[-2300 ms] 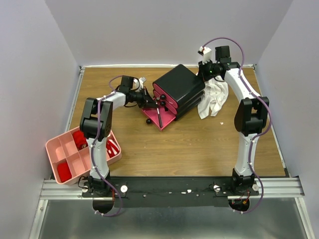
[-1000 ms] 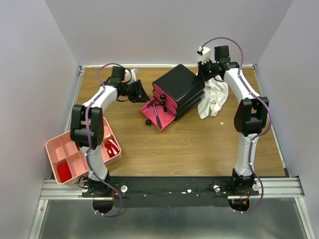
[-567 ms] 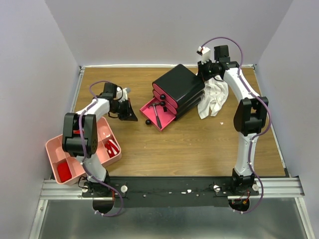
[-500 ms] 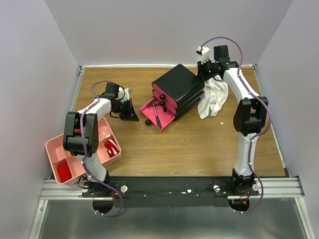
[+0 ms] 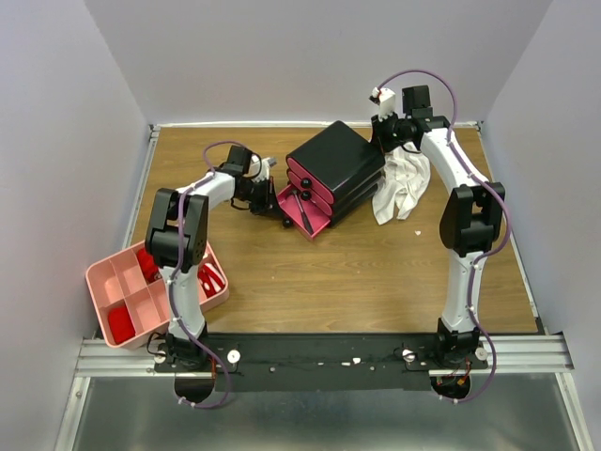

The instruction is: Sort the tools into containers

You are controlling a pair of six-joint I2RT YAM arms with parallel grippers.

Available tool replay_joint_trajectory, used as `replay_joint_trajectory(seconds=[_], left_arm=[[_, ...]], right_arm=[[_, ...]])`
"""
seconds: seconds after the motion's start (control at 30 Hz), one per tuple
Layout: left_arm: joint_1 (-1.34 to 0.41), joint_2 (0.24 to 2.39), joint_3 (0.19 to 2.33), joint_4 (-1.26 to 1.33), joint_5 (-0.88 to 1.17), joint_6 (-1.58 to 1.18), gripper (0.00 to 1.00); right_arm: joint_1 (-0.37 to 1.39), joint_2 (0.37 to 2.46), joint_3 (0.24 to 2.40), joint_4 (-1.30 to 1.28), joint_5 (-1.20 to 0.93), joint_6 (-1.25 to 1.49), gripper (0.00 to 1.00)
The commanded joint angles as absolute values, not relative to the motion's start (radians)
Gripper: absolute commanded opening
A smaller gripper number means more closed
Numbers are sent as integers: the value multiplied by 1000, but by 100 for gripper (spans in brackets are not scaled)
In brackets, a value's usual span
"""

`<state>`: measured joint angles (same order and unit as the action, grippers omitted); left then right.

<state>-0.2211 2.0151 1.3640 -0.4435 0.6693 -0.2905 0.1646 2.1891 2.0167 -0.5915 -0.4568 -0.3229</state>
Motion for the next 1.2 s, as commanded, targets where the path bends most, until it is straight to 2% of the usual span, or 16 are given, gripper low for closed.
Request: replay_joint_trajectory(seconds=[0.0,0.07,0.1,0.27,0.6,0.63,0.67,0.73,0.77,0.87,0.97,1.0,1.1,1.17], left_arm=[[-224,2057,1399,-344,809,-316,0],[-227,2088,1411,-264,850,-350,0],[-227,2101,1413,-218,938,-374,0],[-236,2213,1437,140,1109,-679,0],[-241,2218,1408,268,1123,-782,1],[-235,2211,1405,268,1120,-782,4],[-232,2204,1408,232,1115,-781,20],[-216,2194,1423,125,1089,-712,39],[-210,2168,1431,4,1077,-663,98],[-178,2099,1411,-215,1089,-490,99],[-150,2025,1362,-413,1049,-344,99],[-134,2002,1342,-437,1042,-318,99],[-118,1925,1289,-515,1011,-224,99],[-117,1876,1250,-519,979,-212,99]], right_arm=[[218,2264,1968,-664,-456,-333,8],[219,2264,1963,-666,-459,-331,8],[218,2266,1959,-666,-459,-331,8],[221,2266,1953,-669,-456,-337,8],[224,2253,1940,-663,-443,-344,8],[224,2252,1940,-664,-442,-345,8],[224,2252,1942,-666,-439,-347,8],[224,2243,1941,-667,-427,-350,8],[224,2234,1939,-667,-419,-357,8],[222,2197,1918,-657,-371,-386,12],[218,2157,1905,-626,-279,-411,41],[212,2145,1904,-602,-228,-410,55],[199,2140,1928,-568,-172,-405,71],[189,2146,1954,-561,-149,-411,74]])
